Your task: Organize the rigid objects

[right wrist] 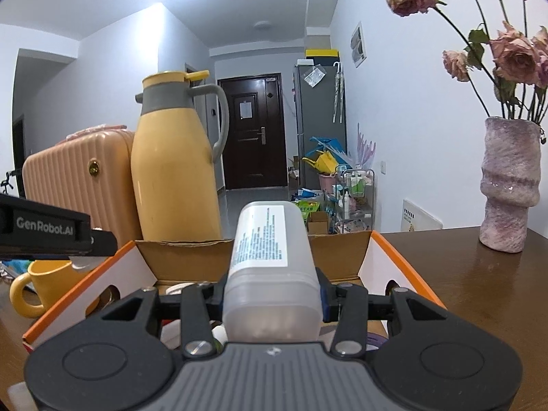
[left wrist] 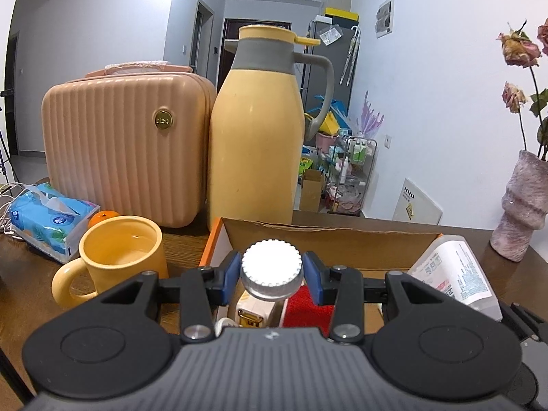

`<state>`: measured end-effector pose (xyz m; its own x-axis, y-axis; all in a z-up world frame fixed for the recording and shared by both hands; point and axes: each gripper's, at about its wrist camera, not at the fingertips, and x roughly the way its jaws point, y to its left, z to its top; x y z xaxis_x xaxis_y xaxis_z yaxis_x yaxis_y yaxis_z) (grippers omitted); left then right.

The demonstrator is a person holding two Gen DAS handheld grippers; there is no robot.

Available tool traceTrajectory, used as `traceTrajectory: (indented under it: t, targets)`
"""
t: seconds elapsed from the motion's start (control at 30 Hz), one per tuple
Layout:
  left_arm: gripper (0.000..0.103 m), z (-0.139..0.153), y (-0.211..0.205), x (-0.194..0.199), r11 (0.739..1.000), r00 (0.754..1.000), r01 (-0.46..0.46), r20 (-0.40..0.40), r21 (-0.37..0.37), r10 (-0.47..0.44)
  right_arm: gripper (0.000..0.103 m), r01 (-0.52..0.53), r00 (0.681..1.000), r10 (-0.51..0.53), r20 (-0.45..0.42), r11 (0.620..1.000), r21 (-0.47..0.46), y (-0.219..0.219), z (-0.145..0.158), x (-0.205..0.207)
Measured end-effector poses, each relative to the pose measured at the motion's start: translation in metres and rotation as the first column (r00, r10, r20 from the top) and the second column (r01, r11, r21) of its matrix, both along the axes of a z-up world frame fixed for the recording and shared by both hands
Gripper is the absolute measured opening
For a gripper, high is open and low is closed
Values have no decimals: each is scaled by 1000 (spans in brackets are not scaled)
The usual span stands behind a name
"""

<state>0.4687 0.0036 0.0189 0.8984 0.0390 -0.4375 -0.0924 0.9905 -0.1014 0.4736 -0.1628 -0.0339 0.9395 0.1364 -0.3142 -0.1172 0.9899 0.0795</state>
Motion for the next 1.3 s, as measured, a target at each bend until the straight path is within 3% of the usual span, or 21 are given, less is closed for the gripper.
traceTrajectory:
  t: [0.23,0.3,0.33,0.37,0.43,0.5,0.53,0.6,0.9,1.3]
  targets:
    - [41,-6,5,12,1000,999,27,-26,5,-26,44,-42,997,40,-72,999,-17,0,-5,9]
    - [47,-8,4,13,999,999,32,-42,12,-32,44,-39,996,37,-82,999,-24,-1,-5,9]
    - [59,-9,4,14,999,999,32,-44,16,-32,50,-33,996,31,-83,999,-27,-1,-5,9]
    - [78,-10,4,14,999,998,33,-46,17,-33,56,-30,996,28,-86,999,-26,-2,-5,9]
    - [89,-10,5,13,999,998,30,-49,13,-30,83,-8,997,7,-74,1000,-17,-6,-4,7]
    - [94,-9,6,11,1000,1000,11,-30,22,-10,92,17,998,-18,-56,1000,-16,-10,-3,4]
    - [103,-8,5,8,999,1000,3,-13,39,-2,97,32,998,-33,-49,999,-17,-12,-2,4]
    - [103,-6,4,6,999,1000,3,-1,52,-3,103,64,997,-64,-32,998,-14,-15,0,3]
    - [103,-1,12,-1,1000,999,-22,33,10,21,103,86,996,-86,-14,996,8,-27,8,-7]
    - [103,12,31,-49,999,995,-47,85,-21,49,103,85,994,-86,72,996,22,-42,30,-75]
